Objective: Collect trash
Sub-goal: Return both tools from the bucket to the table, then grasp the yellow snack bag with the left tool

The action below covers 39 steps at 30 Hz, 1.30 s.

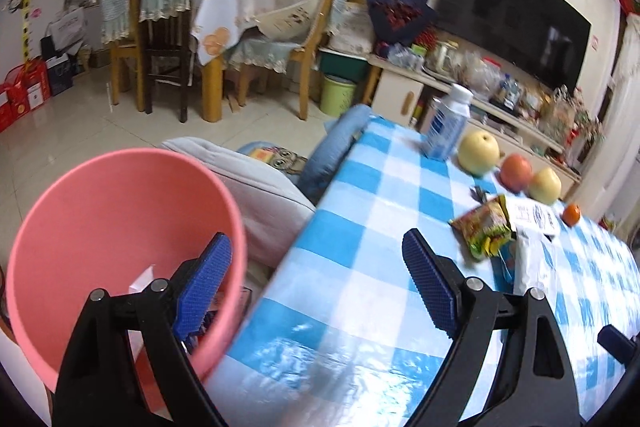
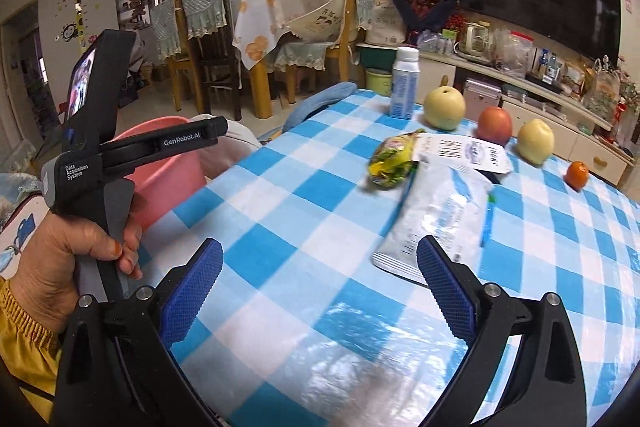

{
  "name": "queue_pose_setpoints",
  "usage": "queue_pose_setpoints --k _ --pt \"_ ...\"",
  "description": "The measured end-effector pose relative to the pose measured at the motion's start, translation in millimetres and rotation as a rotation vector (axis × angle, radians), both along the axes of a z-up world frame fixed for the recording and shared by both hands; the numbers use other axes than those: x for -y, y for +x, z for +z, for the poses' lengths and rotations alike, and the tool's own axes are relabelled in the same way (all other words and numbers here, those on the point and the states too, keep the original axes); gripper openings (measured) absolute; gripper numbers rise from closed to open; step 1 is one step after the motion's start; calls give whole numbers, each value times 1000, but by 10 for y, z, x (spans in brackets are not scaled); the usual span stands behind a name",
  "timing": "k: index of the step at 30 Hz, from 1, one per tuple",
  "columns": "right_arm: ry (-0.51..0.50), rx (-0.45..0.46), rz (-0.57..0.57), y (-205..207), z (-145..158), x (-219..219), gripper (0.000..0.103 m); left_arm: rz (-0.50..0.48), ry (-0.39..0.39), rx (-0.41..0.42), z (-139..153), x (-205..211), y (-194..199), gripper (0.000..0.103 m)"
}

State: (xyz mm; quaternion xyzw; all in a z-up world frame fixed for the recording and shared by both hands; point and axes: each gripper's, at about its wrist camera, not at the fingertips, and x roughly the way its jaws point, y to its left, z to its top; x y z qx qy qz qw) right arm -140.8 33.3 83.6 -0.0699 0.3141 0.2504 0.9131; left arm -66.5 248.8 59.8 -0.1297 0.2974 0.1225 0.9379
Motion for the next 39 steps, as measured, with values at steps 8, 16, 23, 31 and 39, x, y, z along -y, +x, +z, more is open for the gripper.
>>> queue_pose_setpoints --k 8,16,23,31,39 --pt "21 21 -26 19 11 285 98 -59 34 -5 -37 303 58 88" --pt "47 -52 -102 180 -67 703 98 -142 33 -16 -72 637 169 88" --pt "66 -90 -142 311 -117 1017 98 -227 34 -25 -135 957 286 88" --pt "123 -196 -193 560 -240 1210 98 -284 -74 -33 -232 1089 692 88" --pt "180 -273 -235 842 -340 1149 98 -312 -336 -75 -404 1037 1219 88"
